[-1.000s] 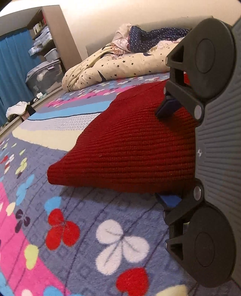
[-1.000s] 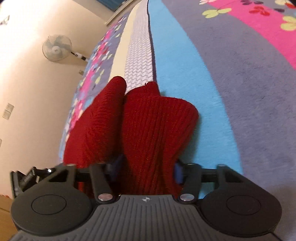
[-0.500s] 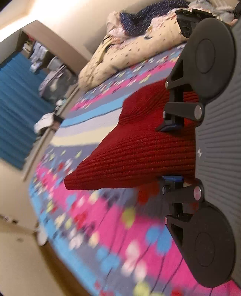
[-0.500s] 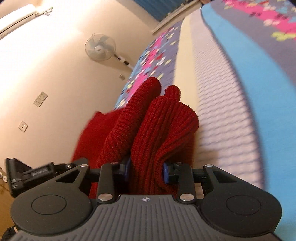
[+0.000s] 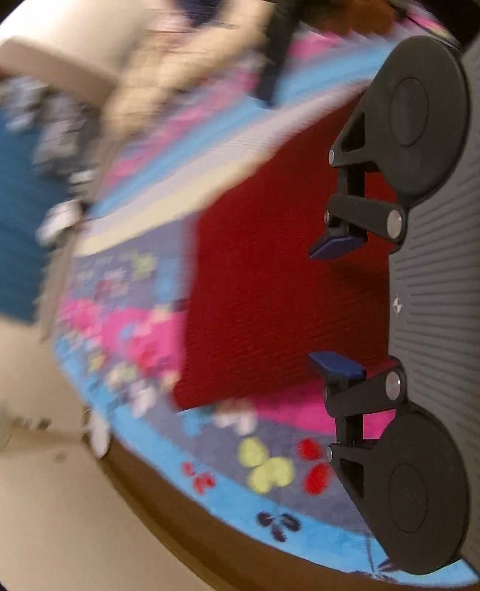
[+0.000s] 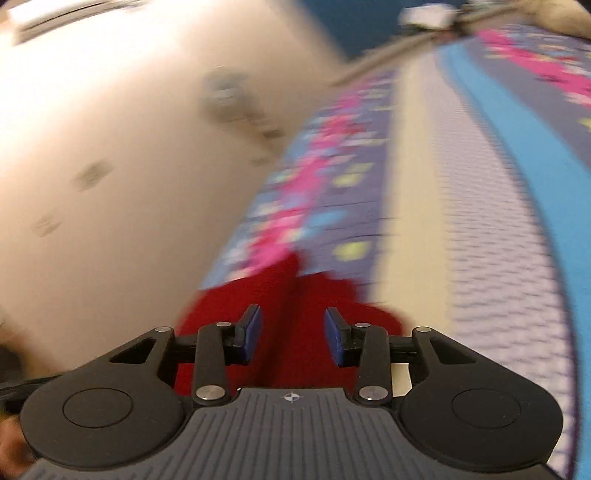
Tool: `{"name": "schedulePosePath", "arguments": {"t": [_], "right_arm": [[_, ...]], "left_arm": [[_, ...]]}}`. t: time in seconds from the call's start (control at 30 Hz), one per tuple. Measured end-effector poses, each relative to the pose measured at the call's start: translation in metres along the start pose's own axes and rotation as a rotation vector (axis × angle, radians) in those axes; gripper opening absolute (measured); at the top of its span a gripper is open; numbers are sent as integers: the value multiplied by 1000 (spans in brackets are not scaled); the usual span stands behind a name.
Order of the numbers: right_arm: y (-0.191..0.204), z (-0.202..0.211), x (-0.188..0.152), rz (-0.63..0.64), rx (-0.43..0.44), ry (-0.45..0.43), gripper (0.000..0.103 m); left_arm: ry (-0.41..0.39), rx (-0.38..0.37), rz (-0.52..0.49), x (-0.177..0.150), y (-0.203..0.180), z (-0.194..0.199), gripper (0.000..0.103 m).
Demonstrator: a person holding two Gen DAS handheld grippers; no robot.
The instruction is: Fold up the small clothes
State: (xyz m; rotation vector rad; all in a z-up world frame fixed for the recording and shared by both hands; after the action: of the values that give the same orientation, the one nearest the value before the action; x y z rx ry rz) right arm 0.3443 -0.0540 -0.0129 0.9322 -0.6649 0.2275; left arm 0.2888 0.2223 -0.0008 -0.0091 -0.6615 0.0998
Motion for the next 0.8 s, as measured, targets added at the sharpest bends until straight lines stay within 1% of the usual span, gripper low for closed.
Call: {"name": "schedulePosePath", "arguments": {"t": [0.03,0.07,0.1,0.13,0.17,0.2,0.27,0.3,0.33,0.37,0.4,0.43,0.5,0.53,0.57,0.6,0.63,0.67,0.7,0.73,0.77,0.8], "right_arm": [[9,-9,-8,42,18,80,57],[13,-19,-18,88,-12,159,58],[13,-30,-31,149,-94,238,57],[9,-38,-42,196,-175,293,58],[3,-42,-50,196,-211,328,58],[-3,-43,-53,151,-210,340,58],[-3,-40,-50,94,-189,322,56],[0,-41,-47,94,-178,320,51],[0,-40,-47,104,-171,323,44],[0,-42,-46,118,-170,329,40],[1,-40,-49,130,-167,332,28],[4,-38,-48,144,-160,330,20],[12,-31,-41,145,-149,290,16],[15,-23,-32,126,-140,255,16],[14,-17,-24,111,-131,227,15],[14,-12,-18,102,-128,207,15],[13,-10,-19,114,-146,214,15],[10,-13,-24,142,-178,246,15],[5,-18,-34,171,-207,300,16],[3,-25,-47,194,-231,359,17],[2,-30,-58,220,-263,400,19],[5,-28,-60,240,-292,389,23]], "left_arm": [[51,29,-65,-10,-9,-8,64],[79,62,-130,-18,-16,-16,67],[79,78,-158,-21,-19,-19,71],[71,78,-149,-20,-19,-18,75],[72,64,-101,-18,-15,-16,76],[87,50,-38,-18,-8,-15,76],[124,16,69,-18,6,-15,76],[145,-5,97,-20,9,-16,75],[164,-31,108,-22,9,-18,66],[178,-58,103,-22,8,-19,62],[175,-74,89,-24,4,-17,52],[163,-82,79,-24,1,-13,46],[143,-109,85,-24,0,-8,40],[135,-133,92,-24,-1,-4,39],[132,-148,91,-27,-5,-3,38],[132,-146,72,-28,-7,-4,38],[133,-122,34,-30,-11,-8,41],[137,-80,-22,-33,-16,-12,44],[136,-46,-59,-35,-20,-14,51],[125,-24,-74,-35,-23,-12,55],[112,-10,-71,-35,-23,-9,57],[92,8,-63,-34,-23,-3,60]]}}
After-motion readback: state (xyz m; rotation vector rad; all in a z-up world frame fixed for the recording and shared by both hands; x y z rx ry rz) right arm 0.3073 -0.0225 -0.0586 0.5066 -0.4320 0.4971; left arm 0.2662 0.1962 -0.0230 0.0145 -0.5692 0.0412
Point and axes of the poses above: each gripper's, at about its wrist camera, not at the fingertips, and z roughly against the way its jaws point, y to its left, x to its top, the point moved 5 cm from there along -z, roughly the way its jaws point, and after that the axes turned 9 degrees about x, right-handed, at the moved point
